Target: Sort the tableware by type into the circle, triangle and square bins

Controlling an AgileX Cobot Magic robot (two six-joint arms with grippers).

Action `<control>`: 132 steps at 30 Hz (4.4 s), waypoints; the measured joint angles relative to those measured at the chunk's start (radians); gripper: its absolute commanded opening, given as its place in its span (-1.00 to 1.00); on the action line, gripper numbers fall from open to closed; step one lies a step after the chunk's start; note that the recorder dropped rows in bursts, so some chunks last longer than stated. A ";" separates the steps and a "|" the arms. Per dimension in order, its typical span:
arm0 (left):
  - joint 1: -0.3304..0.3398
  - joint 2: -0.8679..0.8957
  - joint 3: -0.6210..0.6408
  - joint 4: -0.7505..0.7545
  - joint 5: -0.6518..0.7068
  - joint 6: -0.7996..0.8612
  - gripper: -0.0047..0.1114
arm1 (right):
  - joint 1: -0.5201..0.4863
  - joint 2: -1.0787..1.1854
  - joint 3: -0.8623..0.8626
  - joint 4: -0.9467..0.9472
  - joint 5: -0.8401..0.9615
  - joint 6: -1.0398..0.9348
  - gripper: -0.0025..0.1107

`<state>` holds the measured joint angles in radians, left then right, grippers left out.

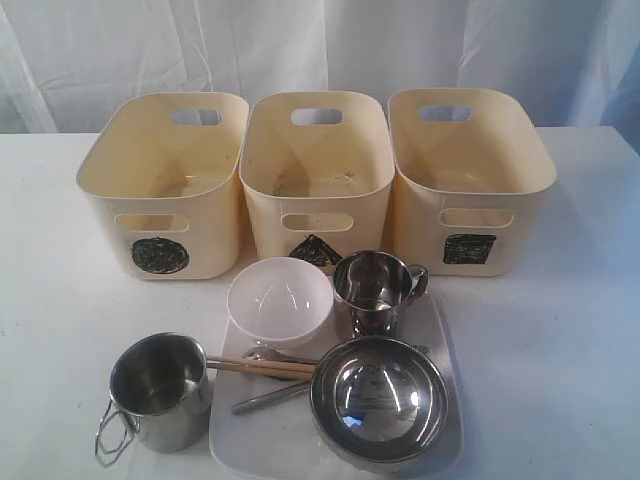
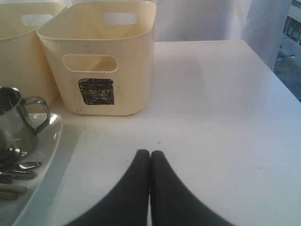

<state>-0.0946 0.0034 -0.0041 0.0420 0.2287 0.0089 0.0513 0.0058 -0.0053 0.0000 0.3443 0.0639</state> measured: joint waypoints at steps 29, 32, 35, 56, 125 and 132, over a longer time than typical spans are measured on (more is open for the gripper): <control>0.000 0.000 0.000 -0.001 -0.211 -0.165 -0.92 | 0.000 0.000 0.000 0.000 -0.063 0.000 -0.96; 0.000 0.000 0.000 -0.003 -0.298 -0.303 -0.92 | 0.000 0.000 0.000 0.000 -0.065 0.000 -0.96; 0.000 0.000 0.000 -0.005 -0.354 -0.428 -0.92 | 0.000 0.000 0.000 0.000 -0.065 0.000 -0.96; 0.000 0.000 0.000 0.126 -0.418 -0.505 -0.92 | 0.000 0.000 0.000 0.000 -0.068 0.000 -0.96; 0.000 0.910 -0.198 0.718 -0.726 -0.606 0.29 | 0.000 0.000 0.000 0.000 -0.068 0.000 -0.96; 0.000 0.979 -0.198 0.707 -0.797 -0.606 0.24 | 0.000 0.000 0.000 0.000 -0.068 0.000 -0.96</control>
<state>-0.0946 0.9825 -0.2018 0.7493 -0.5687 -0.5970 0.0513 0.0058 -0.0053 0.0000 0.2761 0.0639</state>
